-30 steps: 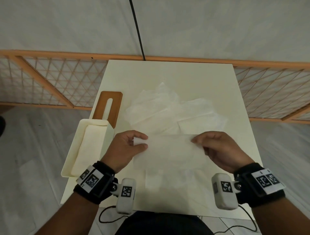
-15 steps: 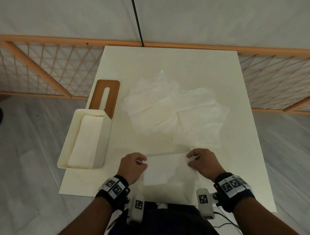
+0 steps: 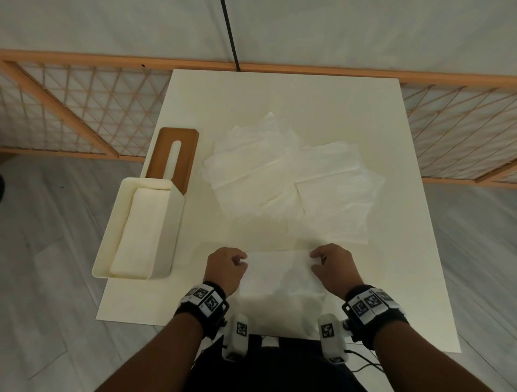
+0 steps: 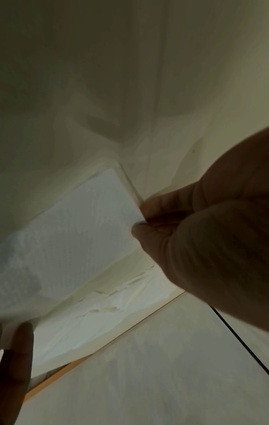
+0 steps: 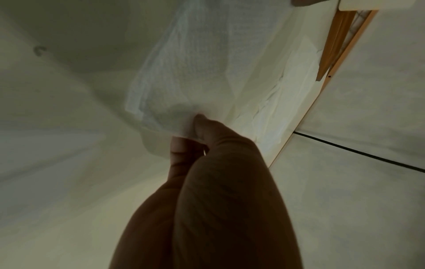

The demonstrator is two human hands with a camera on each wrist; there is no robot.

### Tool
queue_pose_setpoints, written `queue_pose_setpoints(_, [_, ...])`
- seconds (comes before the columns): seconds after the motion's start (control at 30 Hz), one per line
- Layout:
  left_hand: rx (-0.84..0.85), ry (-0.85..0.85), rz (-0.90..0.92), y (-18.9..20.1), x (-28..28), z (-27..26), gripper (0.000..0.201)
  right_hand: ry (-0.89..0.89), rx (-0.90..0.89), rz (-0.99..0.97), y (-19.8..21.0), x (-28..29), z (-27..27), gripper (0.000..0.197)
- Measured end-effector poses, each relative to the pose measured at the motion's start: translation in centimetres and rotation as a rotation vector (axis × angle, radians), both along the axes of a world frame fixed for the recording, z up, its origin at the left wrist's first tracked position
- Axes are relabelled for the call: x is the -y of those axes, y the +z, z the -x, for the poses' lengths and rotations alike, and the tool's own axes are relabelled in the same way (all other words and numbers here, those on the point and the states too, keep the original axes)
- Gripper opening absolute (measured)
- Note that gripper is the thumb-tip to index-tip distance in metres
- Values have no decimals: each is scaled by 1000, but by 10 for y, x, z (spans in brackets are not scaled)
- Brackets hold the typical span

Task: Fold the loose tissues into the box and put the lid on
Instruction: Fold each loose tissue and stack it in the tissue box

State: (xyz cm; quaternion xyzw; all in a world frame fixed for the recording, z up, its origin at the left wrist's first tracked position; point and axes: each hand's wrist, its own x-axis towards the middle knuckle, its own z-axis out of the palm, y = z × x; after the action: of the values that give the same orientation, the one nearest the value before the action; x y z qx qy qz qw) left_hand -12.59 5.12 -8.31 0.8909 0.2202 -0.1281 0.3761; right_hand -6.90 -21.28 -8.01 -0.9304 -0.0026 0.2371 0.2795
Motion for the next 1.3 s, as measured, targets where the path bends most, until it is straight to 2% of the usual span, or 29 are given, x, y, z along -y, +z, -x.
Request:
queue_pose_setpoints(0.27, [-3, -28, -46, 0, -4, -7, 11, 77, 53, 49, -5, 3, 2, 26])
queue_pose_setpoints(0.4, [52, 176, -76, 18, -23, -56, 29, 10, 106, -62, 5, 6, 0, 23])
queue_pose_setpoints(0.53, [-42, 471, -2, 29, -32, -113, 49, -26, 122, -107, 19, 10, -4, 21])
queue_pose_setpoints(0.6, [-102, 530, 15, 27, -34, -131, 62, -45, 136, -118, 25, 12, -5, 21])
queue_pose_setpoints(0.67, [-169, 514, -32, 26, -35, -141, 69, -56, 139, -127, 31, 16, -6, 21])
queue_pose_setpoints(0.73, [-192, 510, -27, 26, -36, -145, 64, -68, 140, -128, 35, 21, -9, 21])
queue_pose_setpoints(0.87, [-33, 685, 245, 30, -38, -147, 53, -103, 102, -134, 40, 24, -14, 23])
queue_pose_setpoints(0.97, [140, 807, 532, 55, -29, -139, 33, -132, 65, -165, 43, 19, -19, 16])
queue_pose_setpoints(1.0, [178, 812, 609, 67, -26, -135, 28, -166, 34, -220, 45, 15, -21, 14])
queue_pose_setpoints(1.1, [191, 721, 800, 103, -18, -118, 37, -347, -121, -570, 57, -3, -29, 10])
queue_pose_setpoints(1.13, [176, 684, 838, 112, -17, -111, 40, -422, -189, -699, 60, -10, -33, 18])
queue_pose_setpoints(1.23, [188, 593, 973, 128, -16, -90, 47, -589, -470, -1050, 68, -32, -42, 61])
queue_pose_setpoints(1.3, [184, 563, 1032, 130, -16, -78, 49, -594, -614, -1207, 75, -44, -45, 64])
